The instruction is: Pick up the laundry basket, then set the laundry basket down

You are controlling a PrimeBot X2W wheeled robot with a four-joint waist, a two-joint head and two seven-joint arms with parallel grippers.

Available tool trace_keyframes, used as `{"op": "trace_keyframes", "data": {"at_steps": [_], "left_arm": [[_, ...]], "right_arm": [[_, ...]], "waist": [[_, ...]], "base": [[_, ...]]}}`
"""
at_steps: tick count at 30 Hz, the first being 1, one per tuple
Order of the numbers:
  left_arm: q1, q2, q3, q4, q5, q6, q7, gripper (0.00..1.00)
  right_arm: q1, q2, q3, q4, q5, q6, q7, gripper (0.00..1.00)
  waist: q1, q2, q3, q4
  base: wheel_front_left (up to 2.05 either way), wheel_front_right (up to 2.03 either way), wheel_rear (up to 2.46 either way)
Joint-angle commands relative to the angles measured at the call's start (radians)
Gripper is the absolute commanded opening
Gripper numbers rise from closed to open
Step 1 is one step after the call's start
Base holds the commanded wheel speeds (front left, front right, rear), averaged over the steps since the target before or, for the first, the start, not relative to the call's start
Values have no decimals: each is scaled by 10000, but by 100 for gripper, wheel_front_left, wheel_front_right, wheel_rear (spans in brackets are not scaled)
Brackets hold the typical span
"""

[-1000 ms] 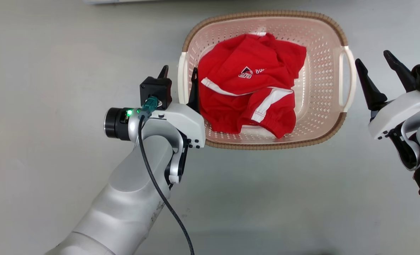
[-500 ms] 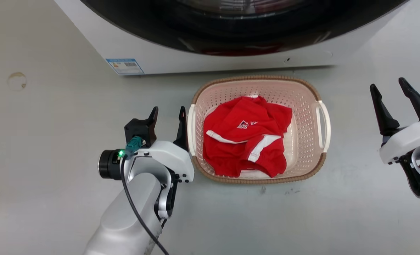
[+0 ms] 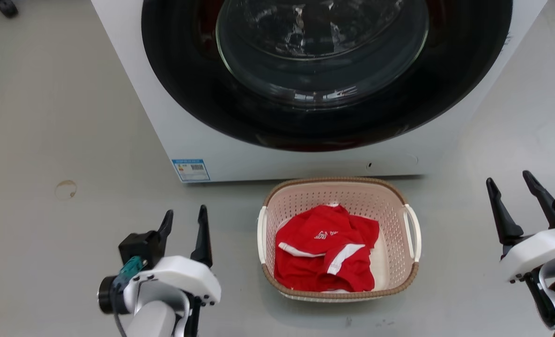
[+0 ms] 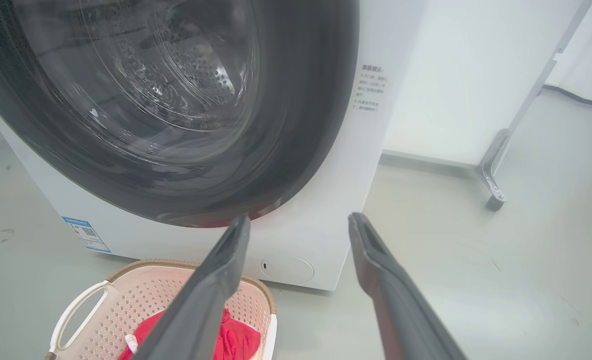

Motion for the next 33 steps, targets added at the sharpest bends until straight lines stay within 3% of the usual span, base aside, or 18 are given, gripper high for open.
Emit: {"op": "trace_keyframes", "data": {"at_steps": [1,12,26,27,33], "left_arm": [[513,249,774,-514,278,-243,-91,100],[2690,238,2488,-2256,1162,-906,-91,100],[4006,169,3285,-3762,1655,-597,-92,100],[4169,140,2963,-3455,1590,-662,3,0],[4277,77,3006,-2995,1312,-708,166,0]], "right_arm": [[449,-77,-98,-470,-229,-36,-53,100],[2246,365,-931,-1835,-852,-36,-53,100],[3039,608,-1311,-2536,-1122,-36,-53,100],[3183,832,-1415,-2255,-984,0,8,0],[3362,1153,-1328,-1933,-671,1,81,0]], "waist": [[0,-1,-998,-144],[0,-1,-2229,-512],[0,-1,-2526,-762],[0,-1,-2527,-766],[1,-1,-2525,-763]], "base": [[0,0,0],[0,0,0],[0,0,0],[0,0,0],[0,0,0]]}}
